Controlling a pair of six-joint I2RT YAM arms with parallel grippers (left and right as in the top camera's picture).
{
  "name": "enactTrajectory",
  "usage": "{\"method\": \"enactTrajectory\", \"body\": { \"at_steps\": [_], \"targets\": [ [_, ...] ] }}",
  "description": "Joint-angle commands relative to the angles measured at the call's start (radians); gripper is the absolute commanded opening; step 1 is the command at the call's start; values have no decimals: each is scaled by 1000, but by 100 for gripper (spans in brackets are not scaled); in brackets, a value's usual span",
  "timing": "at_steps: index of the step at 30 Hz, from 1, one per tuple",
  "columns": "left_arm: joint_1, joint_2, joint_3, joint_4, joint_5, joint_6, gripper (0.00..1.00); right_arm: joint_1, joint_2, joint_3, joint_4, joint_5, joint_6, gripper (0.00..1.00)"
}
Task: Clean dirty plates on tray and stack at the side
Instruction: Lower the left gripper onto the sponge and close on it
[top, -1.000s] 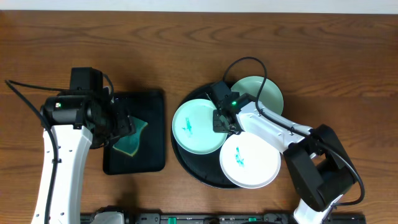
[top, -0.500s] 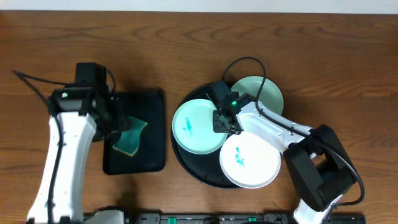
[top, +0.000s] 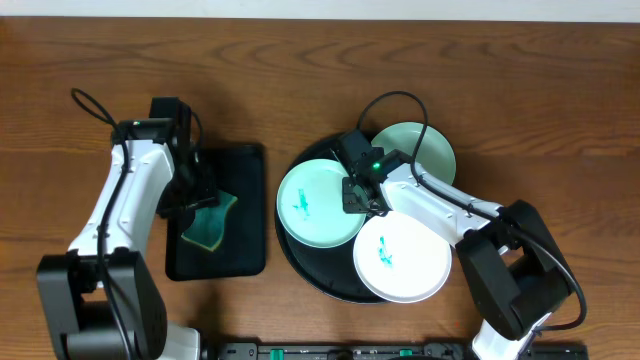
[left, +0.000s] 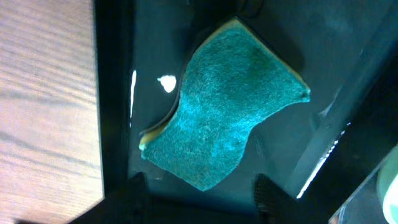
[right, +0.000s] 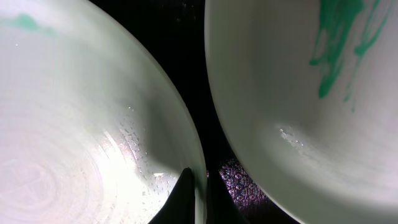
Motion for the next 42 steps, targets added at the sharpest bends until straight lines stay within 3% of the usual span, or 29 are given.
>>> {"method": "enactTrajectory", "body": {
  "at_steps": [1, 13, 20, 23, 42],
  "targets": [
    [4, 41, -8, 9, 33, 103, 44, 5, 50, -15, 9, -18, -22, 1],
    [25, 63, -52, 73, 66, 192, 50, 5, 50, -15, 8, -18, -34, 1],
    [79, 63, -129, 153, 97, 188, 50, 5, 50, -15, 6, -18, -34, 1],
    [82, 63, -131, 164, 97, 188, 47, 5, 50, -15, 1, -18, -34, 1],
    [82, 70, -152, 208, 154, 211, 46, 5, 50, -15, -9, -18, -34, 1]
  ]
}}
